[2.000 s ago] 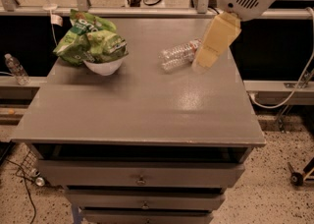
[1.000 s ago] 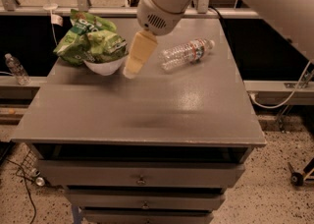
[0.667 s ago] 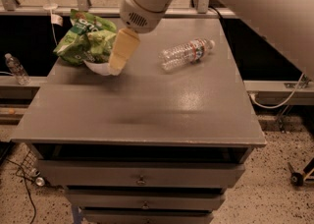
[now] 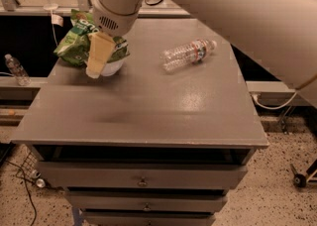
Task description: Pick green jalapeno chip bag from white bowl and place on counter
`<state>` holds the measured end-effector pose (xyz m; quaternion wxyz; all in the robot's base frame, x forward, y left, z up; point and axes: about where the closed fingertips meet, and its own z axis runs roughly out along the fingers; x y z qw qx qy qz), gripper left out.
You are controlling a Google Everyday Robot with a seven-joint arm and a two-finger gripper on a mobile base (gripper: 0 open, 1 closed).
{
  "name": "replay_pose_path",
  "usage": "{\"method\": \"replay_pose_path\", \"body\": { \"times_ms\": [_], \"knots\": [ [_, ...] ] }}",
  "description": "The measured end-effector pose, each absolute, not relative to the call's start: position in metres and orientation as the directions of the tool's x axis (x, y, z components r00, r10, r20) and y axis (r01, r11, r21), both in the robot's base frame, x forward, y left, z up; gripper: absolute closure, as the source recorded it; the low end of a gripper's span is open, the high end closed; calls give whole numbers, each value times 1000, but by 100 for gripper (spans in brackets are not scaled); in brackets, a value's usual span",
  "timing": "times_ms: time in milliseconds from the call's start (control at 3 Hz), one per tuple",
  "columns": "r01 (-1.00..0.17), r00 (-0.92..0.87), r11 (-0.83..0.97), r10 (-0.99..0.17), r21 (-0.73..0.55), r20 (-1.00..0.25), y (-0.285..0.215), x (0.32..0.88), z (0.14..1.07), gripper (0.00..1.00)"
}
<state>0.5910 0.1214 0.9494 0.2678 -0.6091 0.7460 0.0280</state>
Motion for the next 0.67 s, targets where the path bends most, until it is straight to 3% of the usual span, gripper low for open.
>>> {"method": "replay_pose_path", "body": {
  "times_ms": [667],
  "knots": [
    [-924,-143,266,-906,-273,-398,139,598,938,0]
  ]
}}
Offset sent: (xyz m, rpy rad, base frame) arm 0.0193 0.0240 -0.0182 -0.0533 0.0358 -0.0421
